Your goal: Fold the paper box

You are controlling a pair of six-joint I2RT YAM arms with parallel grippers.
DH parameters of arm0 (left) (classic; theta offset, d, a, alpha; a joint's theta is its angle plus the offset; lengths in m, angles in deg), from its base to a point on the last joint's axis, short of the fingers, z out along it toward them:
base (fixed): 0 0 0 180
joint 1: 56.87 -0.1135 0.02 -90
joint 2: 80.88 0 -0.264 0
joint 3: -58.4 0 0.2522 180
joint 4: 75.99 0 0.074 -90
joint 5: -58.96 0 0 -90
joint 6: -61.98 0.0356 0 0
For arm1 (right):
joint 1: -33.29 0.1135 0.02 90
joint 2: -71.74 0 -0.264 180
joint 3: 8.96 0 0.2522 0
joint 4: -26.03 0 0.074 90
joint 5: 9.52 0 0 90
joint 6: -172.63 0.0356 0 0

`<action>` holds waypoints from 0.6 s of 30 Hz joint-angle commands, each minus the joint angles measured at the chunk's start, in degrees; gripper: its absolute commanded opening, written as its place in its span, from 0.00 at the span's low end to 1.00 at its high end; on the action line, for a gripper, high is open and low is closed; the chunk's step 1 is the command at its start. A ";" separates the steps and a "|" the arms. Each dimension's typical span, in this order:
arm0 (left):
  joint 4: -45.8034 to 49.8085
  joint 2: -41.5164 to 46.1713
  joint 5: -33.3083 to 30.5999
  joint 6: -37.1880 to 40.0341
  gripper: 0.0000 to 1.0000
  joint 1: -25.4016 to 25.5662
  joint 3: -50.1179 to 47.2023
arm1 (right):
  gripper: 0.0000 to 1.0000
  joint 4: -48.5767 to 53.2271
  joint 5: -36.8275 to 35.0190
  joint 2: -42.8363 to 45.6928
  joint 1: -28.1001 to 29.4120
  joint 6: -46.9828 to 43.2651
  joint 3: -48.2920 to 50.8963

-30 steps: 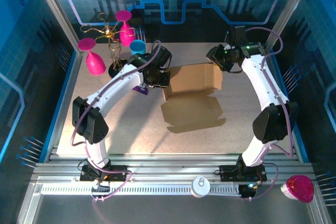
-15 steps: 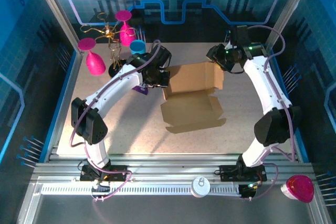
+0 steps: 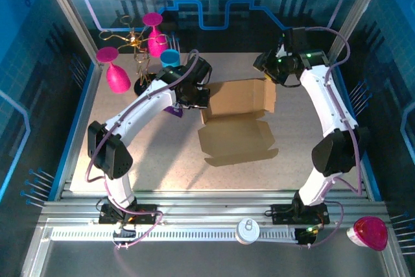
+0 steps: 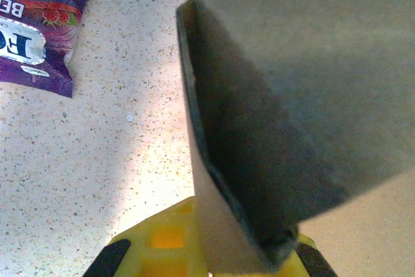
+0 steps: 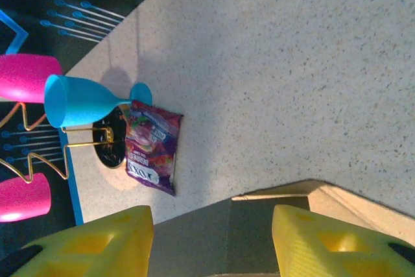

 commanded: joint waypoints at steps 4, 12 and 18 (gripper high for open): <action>1.16 1.91 -0.13 1.35 0.00 0.37 0.35 | 0.52 0.87 1.32 2.54 1.44 1.60 3.22; 1.10 1.45 -0.10 1.40 0.00 0.60 1.27 | 0.50 -1.29 2.83 4.76 2.09 5.90 7.39; 1.28 1.12 -0.24 1.27 0.00 0.93 1.85 | 0.43 -6.15 6.32 5.81 2.07 12.52 10.95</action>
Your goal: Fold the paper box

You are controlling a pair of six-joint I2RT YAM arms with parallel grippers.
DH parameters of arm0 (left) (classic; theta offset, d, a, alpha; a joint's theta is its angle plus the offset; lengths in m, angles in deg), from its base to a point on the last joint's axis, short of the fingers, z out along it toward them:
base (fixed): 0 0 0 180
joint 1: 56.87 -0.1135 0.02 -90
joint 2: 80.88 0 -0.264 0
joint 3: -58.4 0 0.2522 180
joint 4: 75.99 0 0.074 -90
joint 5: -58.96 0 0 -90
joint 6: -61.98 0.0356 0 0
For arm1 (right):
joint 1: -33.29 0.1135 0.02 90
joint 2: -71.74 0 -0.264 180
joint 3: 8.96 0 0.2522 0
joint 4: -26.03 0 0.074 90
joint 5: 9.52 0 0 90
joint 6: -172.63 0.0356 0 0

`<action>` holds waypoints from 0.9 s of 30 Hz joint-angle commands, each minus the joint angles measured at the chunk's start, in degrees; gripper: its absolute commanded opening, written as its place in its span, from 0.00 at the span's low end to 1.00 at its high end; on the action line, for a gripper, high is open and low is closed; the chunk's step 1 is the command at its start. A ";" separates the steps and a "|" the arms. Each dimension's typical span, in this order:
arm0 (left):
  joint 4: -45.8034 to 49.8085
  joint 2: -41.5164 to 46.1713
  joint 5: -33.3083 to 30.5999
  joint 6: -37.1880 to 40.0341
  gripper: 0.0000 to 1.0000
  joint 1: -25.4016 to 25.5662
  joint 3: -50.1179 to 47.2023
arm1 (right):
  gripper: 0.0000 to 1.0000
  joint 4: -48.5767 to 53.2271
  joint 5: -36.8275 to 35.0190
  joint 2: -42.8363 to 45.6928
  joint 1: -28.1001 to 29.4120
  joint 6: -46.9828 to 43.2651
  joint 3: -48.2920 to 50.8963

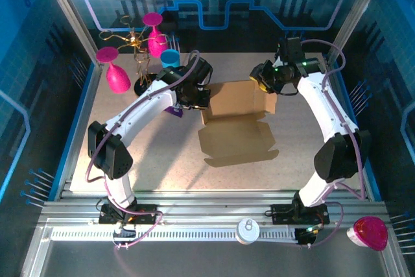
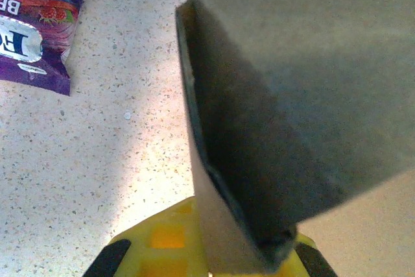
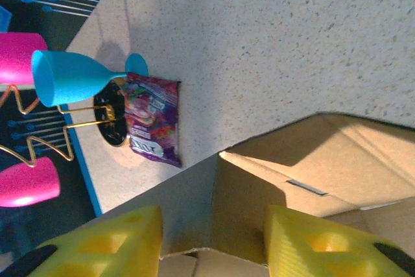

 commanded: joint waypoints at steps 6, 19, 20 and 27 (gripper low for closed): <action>0.58 1.27 -0.56 1.04 0.00 0.73 1.63 | 0.21 -9.44 3.77 4.77 0.52 12.57 6.48; 1.44 1.36 -1.13 0.92 0.00 0.64 2.57 | 0.41 -11.93 1.64 10.33 -2.22 13.56 9.19; 1.76 1.34 -1.14 0.91 0.00 0.61 2.87 | 0.44 -11.84 0.47 12.03 -2.67 12.72 10.16; 2.54 0.82 -1.26 1.35 0.00 0.37 4.05 | 0.48 -13.25 -5.16 26.08 -4.93 6.32 25.84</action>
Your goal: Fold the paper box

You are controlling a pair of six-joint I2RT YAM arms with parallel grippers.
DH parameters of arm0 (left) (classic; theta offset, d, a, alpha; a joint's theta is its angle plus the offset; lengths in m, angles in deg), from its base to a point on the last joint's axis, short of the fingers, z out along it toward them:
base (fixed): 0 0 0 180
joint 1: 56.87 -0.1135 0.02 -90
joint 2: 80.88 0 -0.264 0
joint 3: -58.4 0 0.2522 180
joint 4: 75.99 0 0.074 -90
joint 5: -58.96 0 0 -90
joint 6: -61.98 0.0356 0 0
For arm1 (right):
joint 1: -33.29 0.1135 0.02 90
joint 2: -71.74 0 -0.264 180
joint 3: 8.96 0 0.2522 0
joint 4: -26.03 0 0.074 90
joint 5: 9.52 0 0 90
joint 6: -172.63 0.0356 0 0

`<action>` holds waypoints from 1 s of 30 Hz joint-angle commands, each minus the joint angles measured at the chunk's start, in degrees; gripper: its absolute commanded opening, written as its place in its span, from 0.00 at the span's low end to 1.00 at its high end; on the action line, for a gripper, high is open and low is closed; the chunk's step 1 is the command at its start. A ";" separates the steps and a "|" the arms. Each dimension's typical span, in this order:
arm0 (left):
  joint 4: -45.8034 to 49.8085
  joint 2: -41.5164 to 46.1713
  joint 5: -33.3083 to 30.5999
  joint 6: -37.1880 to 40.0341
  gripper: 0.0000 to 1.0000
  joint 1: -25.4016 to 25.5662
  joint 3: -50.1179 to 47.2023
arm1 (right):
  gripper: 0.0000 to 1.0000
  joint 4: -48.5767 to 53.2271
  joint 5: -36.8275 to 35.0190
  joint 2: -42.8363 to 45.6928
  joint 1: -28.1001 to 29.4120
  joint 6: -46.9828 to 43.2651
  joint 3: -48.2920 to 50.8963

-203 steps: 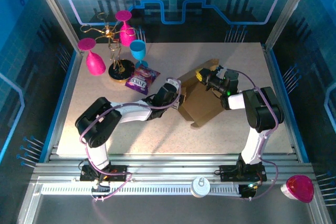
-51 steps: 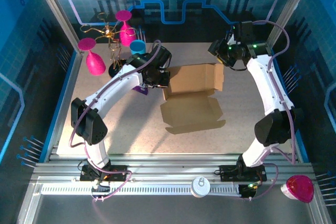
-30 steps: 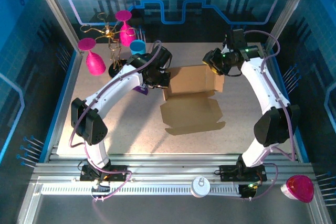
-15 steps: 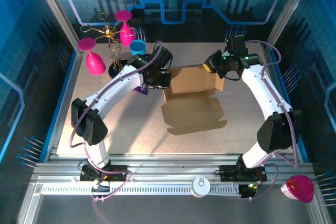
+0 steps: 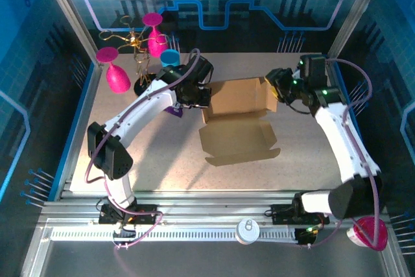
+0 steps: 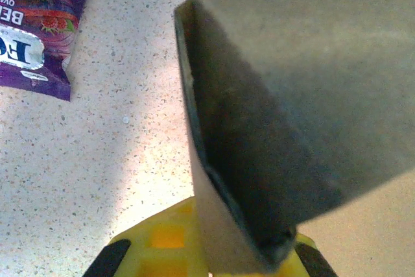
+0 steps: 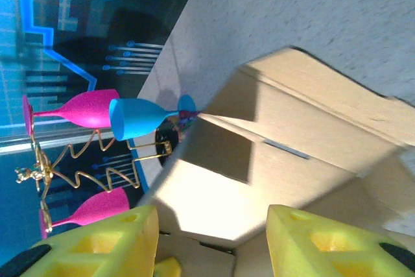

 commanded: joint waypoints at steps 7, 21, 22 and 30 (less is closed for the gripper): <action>2.99 -0.41 -0.31 2.09 0.00 -0.19 4.67 | 0.46 -1.78 -3.33 6.30 -0.20 -11.15 15.42; 4.09 -2.17 0.12 2.63 0.00 -0.38 7.77 | 0.34 -6.11 -4.20 -3.81 2.50 -16.29 13.41; 4.17 -2.27 0.06 2.60 0.00 -0.40 8.05 | 0.33 -5.94 -4.41 -4.15 2.73 -16.31 13.40; 4.29 -3.34 0.31 2.83 0.00 -0.68 9.41 | 0.17 -5.72 -6.67 -4.02 3.11 -16.51 13.17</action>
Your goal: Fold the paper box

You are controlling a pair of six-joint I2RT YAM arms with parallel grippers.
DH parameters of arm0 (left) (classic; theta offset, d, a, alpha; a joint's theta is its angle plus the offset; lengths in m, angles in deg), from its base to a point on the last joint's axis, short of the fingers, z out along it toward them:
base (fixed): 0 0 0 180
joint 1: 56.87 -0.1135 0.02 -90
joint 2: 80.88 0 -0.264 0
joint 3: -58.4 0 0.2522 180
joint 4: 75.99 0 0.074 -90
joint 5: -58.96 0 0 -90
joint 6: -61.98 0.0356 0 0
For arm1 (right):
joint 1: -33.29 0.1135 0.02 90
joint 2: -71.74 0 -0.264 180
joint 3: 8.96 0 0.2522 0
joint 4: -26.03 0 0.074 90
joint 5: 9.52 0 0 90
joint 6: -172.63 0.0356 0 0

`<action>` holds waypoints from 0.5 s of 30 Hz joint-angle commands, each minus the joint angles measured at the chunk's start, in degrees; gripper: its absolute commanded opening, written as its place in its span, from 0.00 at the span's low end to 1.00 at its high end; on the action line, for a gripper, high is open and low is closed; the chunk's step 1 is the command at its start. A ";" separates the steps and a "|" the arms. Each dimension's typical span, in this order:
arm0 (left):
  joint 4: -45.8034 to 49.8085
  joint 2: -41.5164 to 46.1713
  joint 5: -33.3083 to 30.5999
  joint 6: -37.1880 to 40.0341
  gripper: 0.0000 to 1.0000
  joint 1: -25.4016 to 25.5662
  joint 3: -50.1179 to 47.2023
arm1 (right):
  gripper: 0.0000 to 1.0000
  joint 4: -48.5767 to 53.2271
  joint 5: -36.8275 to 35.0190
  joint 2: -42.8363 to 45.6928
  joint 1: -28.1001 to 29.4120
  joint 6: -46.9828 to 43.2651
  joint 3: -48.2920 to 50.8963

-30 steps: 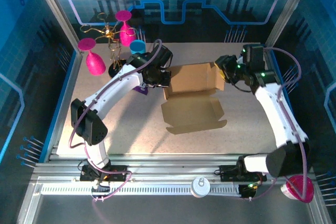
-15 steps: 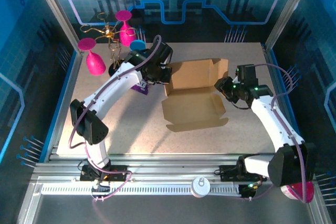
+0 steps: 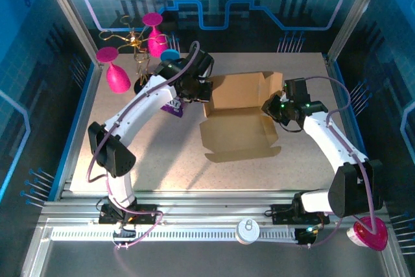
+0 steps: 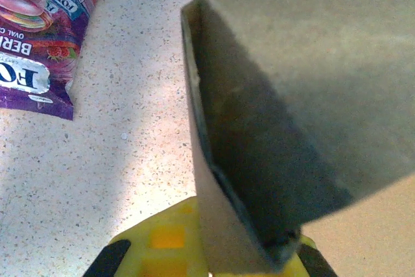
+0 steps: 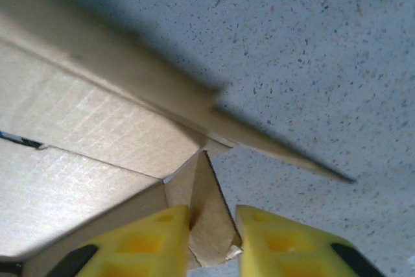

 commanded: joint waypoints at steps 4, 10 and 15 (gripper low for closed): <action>1.04 -1.95 0.07 1.51 0.00 -0.38 2.50 | 0.11 2.63 -4.75 -0.92 2.04 -3.02 -5.79; 1.48 -4.58 -0.29 1.66 0.00 -0.57 5.54 | 0.00 8.11 -10.25 -4.30 5.26 -6.73 -11.96; 3.08 -7.25 -0.41 1.77 0.00 -0.85 10.52 | 0.00 11.46 -14.36 -7.32 7.53 -9.35 -17.24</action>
